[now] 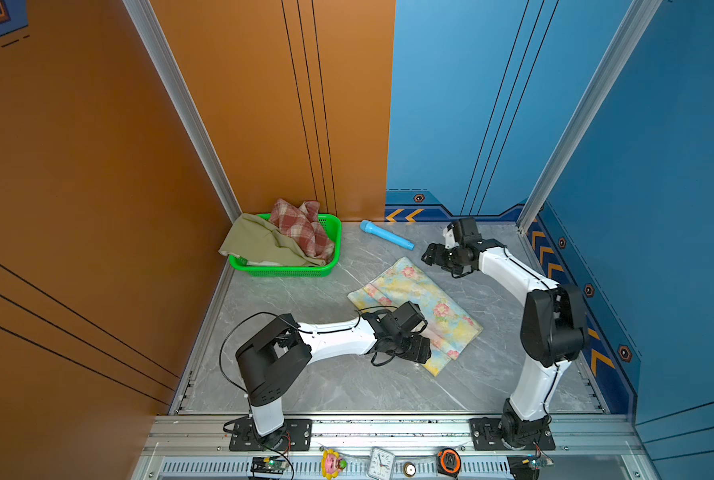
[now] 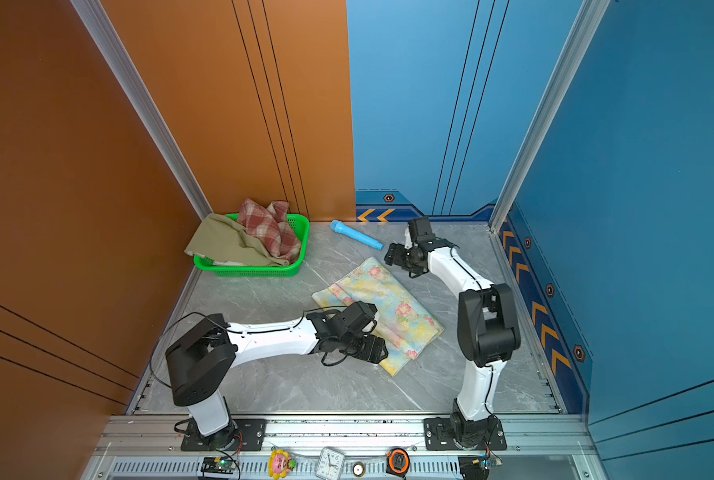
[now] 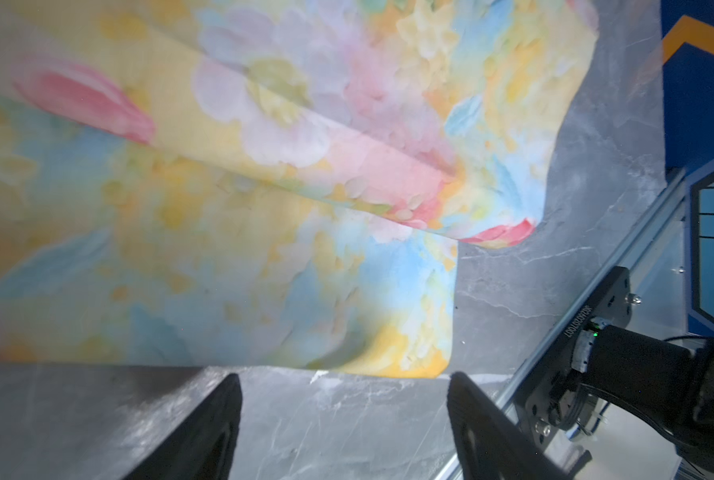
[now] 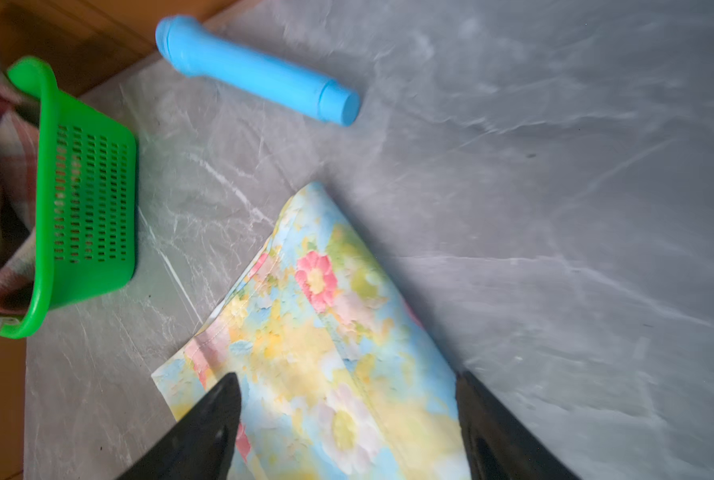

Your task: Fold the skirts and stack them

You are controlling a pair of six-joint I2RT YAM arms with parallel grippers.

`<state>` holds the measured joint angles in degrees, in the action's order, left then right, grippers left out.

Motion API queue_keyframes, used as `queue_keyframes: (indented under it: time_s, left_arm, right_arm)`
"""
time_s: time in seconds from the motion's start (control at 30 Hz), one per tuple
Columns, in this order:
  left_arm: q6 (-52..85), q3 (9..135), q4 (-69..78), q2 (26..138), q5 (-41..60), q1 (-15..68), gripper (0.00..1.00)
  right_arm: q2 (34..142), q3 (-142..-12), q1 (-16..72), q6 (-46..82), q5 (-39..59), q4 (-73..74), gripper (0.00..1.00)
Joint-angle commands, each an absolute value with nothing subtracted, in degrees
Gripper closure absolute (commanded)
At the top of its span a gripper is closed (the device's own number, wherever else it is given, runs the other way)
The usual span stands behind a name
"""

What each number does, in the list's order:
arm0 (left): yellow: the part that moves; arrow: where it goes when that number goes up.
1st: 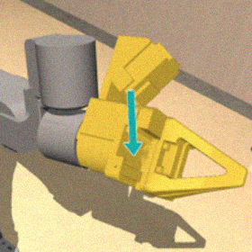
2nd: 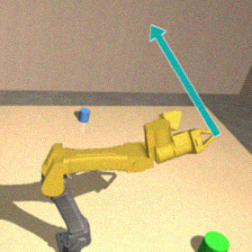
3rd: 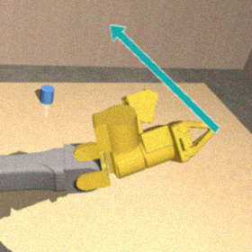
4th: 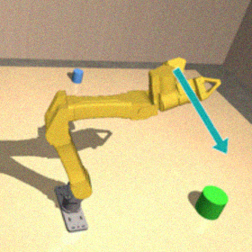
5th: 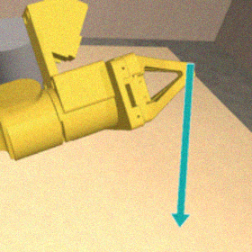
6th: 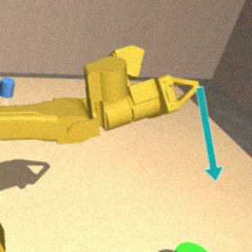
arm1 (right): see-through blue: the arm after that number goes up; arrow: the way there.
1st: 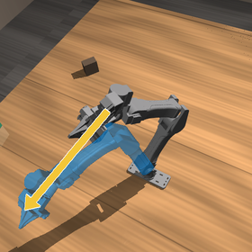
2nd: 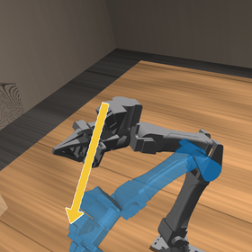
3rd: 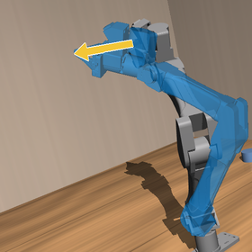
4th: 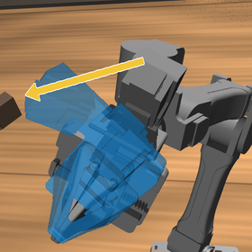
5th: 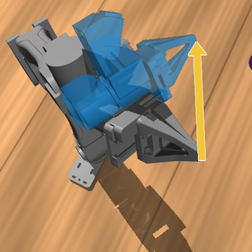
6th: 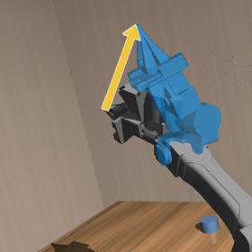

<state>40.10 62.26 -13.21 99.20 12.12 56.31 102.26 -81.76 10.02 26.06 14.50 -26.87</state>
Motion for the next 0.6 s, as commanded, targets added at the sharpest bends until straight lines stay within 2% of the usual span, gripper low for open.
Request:
queue_keyframes:
  time_s: [0.0,0.2,0.37,0.57]
  left_arm:
    - [36.7,59.9,-16.5,92.6,13.7,52.0,0.20]
    - [33.7,60.4,-21.1,89.4,10.1,40.3,0.26]
    - [29.6,67.8,-24.3,96.2,5.5,33.3,0.26]
    - [25.7,75.8,-26.7,105.9,0.8,30.3,0.26]
  right_arm:
    - [93.3,-76.1,8.8,25.5,8.2,-32.0,0.19]
    - [77.8,-61.7,9.2,33.8,1.2,-33.8,0.26]
    - [66.7,-50.4,9.9,39.4,-2.0,-37.3,0.29]
    - [64.1,-43.1,10.2,43.2,0.3,-36.7,0.30]
